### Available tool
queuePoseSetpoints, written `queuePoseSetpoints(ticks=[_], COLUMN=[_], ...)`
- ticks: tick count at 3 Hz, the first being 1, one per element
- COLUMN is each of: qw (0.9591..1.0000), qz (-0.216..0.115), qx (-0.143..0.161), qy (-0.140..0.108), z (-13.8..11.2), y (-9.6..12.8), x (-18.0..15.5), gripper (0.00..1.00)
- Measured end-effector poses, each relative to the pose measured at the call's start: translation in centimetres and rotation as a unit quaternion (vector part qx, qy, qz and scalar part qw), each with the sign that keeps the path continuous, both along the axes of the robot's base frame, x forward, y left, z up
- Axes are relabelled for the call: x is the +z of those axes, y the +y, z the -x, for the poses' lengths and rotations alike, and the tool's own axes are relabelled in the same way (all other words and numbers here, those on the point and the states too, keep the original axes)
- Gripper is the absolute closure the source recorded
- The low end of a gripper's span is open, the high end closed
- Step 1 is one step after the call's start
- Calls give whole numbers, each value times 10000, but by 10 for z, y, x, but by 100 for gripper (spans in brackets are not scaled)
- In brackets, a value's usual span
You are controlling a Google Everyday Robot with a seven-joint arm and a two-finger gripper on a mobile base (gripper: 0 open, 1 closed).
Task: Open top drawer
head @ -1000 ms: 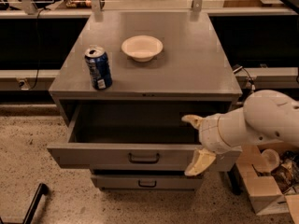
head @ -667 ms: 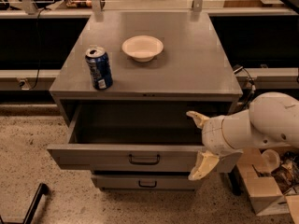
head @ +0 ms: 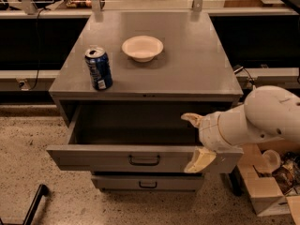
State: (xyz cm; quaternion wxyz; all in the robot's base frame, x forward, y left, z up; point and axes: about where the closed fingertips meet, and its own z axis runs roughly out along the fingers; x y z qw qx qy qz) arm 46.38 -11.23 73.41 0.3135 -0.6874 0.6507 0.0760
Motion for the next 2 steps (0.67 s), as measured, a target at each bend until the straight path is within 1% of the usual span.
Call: queuePoseSetpoints(ticks=[1,2], qw=[9998,9994], qz=[157,217], qx=[109,190], qy=[55,182], z=[-9,-23], y=[6,13], x=[12,13], gripper=[30,39])
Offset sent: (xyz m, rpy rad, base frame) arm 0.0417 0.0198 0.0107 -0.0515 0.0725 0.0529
